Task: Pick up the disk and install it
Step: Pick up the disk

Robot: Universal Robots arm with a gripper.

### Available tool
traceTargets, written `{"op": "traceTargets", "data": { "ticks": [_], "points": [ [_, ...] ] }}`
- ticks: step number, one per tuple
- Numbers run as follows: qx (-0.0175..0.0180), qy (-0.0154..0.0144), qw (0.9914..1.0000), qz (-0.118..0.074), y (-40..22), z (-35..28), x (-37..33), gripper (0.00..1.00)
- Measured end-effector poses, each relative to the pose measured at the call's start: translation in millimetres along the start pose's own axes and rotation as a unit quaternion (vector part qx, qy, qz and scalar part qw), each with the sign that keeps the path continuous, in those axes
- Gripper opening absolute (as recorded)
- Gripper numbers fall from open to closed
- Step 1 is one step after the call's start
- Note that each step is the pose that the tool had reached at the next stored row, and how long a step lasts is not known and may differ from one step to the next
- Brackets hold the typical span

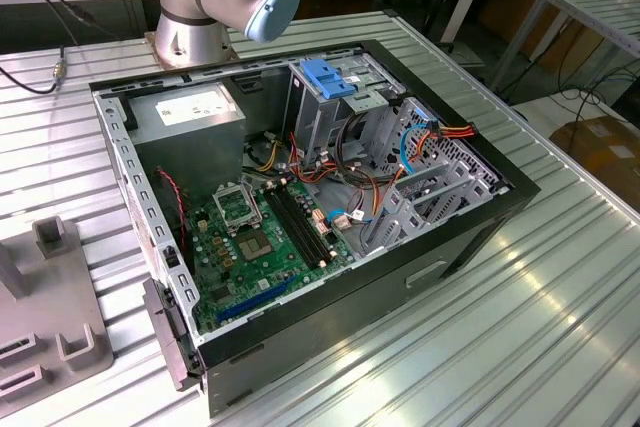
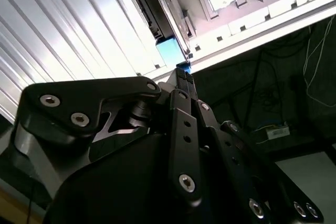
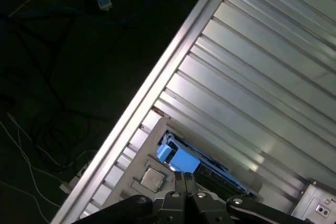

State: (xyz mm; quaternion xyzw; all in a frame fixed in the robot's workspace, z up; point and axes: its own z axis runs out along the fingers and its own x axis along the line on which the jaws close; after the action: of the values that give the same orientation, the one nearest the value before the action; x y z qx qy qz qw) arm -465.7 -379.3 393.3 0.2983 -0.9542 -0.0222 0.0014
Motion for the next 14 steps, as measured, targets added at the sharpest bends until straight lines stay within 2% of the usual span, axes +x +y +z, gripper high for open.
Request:
{"op": "traceTargets", "data": {
  "ticks": [2, 5, 9, 11, 14],
  "points": [
    [-0.0002, 0.0007, 0.99988, -0.016, 0.0, 0.0, 0.0, 0.10],
    [-0.0004, 0.0018, 0.99916, -0.041, 0.0, 0.0, 0.0, 0.10],
    [-0.0007, 0.0030, 0.99759, -0.069, 0.0, 0.0, 0.0, 0.10],
    [-0.0007, 0.0035, 0.99632, -0.086, 0.0, 0.0, 0.0, 0.10],
    [-0.0008, 0.0046, 0.99274, -0.120, -0.1, 0.2, -0.1, 0.10]
  ]
}}
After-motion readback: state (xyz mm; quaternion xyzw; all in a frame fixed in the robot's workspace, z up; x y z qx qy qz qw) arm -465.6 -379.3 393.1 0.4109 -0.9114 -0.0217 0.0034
